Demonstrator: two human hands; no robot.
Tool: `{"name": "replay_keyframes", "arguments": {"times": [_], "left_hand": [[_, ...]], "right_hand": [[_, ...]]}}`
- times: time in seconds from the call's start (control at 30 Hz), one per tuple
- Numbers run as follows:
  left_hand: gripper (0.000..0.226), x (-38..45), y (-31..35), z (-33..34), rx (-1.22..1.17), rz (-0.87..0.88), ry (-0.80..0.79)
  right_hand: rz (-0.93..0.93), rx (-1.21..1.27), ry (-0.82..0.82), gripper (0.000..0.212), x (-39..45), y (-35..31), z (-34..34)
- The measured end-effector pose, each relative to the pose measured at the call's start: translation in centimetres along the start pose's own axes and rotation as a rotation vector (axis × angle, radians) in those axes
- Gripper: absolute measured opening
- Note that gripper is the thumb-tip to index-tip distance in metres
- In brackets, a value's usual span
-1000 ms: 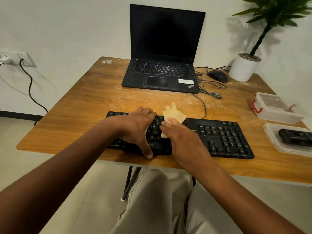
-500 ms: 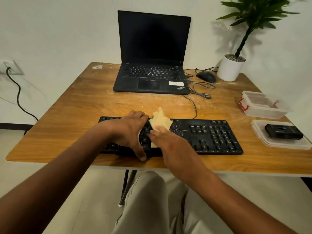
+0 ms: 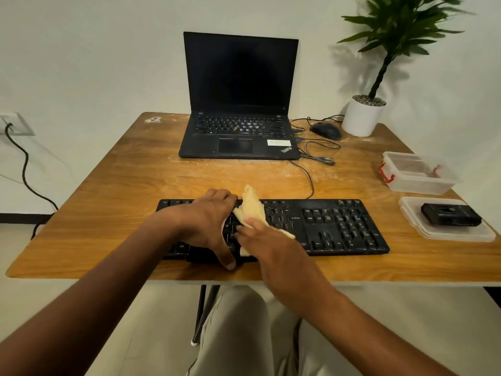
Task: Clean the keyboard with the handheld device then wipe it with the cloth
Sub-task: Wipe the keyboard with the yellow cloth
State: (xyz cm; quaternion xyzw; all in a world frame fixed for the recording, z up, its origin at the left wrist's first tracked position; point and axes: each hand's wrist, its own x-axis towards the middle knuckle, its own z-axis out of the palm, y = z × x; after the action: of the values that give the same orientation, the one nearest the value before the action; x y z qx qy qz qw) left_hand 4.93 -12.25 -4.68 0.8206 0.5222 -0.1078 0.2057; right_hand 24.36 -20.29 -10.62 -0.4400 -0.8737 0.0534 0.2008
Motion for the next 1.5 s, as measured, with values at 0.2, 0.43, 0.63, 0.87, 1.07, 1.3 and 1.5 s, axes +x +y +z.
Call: {"name": "replay_keyframes", "arguments": {"times": [0.2,0.43,0.63,0.87,1.07,1.3,1.5], "left_hand": [[0.146,0.1,0.0,0.1,-0.012,-0.008,-0.009],[0.144,-0.2,0.0,0.0,-0.016,-0.005,-0.003],[0.145,-0.3,0.1,0.0,-0.034,-0.006,-0.004],[0.147,-0.2,0.2,-0.1,-0.011,-0.027,-0.013],[0.146,-0.1,0.1,0.0,-0.02,-0.024,-0.01],[0.146,-0.2,0.3,-0.1,-0.011,-0.033,-0.007],[0.147,-0.1,0.0,0.0,-0.014,-0.026,-0.011]], "right_hand": [[0.142,0.005,0.109,0.071,-2.6,2.2,-1.6],[0.042,-0.001,0.027,0.057,0.8,0.3,0.6],[0.074,-0.036,0.076,0.072,-3.8,3.0,-0.9],[0.173,-0.007,0.115,0.061,1.0,2.0,0.2],[0.107,0.008,0.112,0.06,-3.6,3.1,-0.7],[0.319,0.007,0.135,0.063,2.2,4.7,-1.9],[0.134,0.093,0.183,0.062,-1.5,2.9,-1.0]]}}
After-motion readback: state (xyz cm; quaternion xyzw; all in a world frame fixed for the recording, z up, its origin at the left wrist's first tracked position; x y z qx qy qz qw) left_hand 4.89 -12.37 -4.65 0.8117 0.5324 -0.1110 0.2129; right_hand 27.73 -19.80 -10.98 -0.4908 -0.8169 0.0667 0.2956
